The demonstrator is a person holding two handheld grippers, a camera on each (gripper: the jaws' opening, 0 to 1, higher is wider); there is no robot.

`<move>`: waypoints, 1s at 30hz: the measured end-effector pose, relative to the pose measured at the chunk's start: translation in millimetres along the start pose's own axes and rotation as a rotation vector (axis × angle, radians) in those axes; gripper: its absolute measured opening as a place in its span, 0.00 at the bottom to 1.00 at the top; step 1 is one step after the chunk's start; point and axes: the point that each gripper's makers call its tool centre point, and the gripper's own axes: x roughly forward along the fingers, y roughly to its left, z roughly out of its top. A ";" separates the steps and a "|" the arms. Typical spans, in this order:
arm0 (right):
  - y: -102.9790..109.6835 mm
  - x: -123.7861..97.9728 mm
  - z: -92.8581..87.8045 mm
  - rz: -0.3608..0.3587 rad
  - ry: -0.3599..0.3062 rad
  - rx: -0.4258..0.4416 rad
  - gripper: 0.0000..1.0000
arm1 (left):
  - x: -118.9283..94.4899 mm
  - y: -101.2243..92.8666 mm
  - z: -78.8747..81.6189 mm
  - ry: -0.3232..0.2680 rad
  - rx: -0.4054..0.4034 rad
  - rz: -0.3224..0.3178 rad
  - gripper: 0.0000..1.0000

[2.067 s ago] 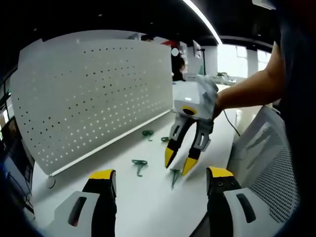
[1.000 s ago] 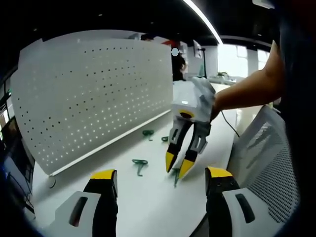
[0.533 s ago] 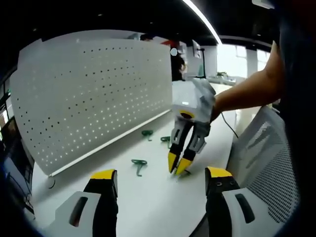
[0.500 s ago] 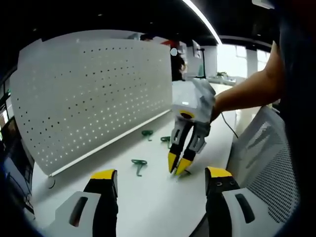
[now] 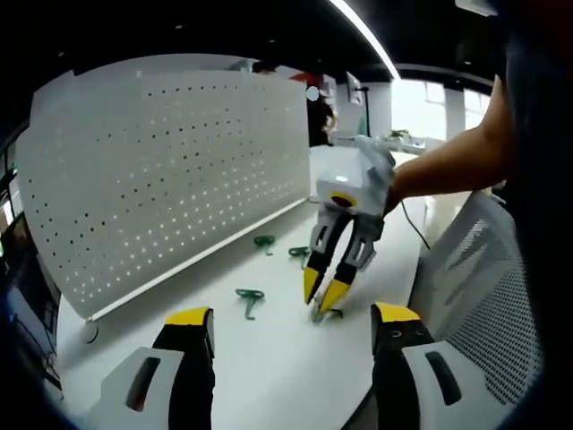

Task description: Insert the hook assembly into the mounting plate slot until the hook locks in place.

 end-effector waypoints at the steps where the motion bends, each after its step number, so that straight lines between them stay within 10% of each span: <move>1: 0.7 0.1 0.4 0.000 0.001 -0.006 0.09 | 0.0 -0.1 -0.1 0.000 0.000 -0.001 0.73; 30: 2.8 9.4 -6.2 -0.003 0.097 -0.103 0.01 | -1.8 -0.4 0.9 -0.007 0.004 0.002 0.72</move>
